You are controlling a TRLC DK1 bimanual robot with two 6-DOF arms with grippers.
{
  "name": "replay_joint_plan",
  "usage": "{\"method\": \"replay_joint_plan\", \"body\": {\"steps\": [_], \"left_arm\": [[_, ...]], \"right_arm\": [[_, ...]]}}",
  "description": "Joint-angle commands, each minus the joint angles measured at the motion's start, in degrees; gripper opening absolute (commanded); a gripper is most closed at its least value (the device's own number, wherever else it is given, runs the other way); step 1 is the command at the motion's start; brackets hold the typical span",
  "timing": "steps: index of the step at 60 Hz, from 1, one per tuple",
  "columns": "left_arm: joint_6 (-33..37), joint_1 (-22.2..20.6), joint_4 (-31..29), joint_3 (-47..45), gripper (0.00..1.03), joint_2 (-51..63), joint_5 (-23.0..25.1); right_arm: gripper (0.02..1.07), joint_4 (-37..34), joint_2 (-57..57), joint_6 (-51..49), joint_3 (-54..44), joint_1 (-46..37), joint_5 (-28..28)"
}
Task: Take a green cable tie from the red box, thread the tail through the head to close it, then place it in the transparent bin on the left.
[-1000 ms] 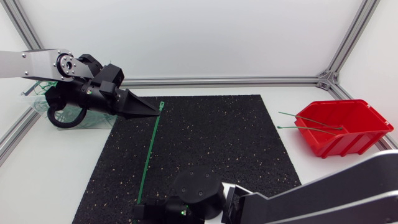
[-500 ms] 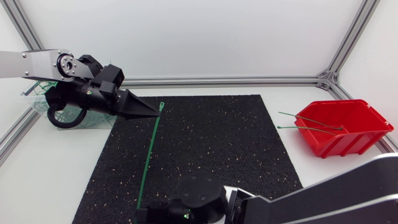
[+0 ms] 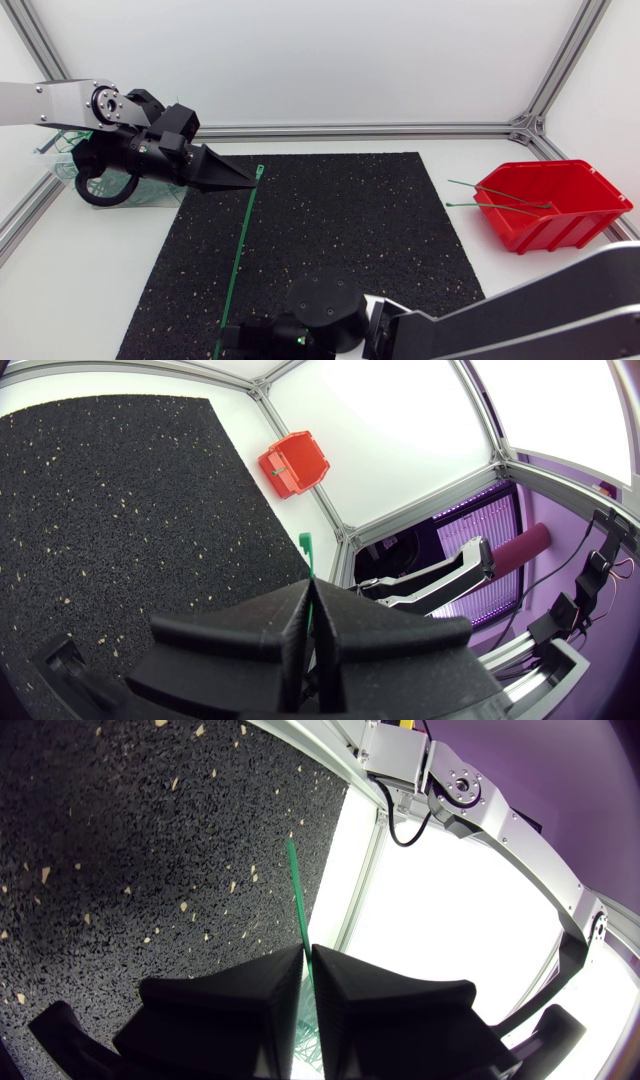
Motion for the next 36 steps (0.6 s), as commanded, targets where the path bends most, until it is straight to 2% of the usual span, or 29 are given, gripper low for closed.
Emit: {"method": "replay_joint_plan", "body": {"steps": [1,36], "left_arm": [[1.74,-0.31,-1.33,0.82,0.03,0.71,0.66],[4.99,-1.1,-4.32,0.21,0.03,0.45,0.66]], "right_arm": [[0.12,0.67,1.24,-0.04,-0.78,0.38,0.5],[0.1,2.25,2.21,0.66,-0.87,0.12,1.47]]}}
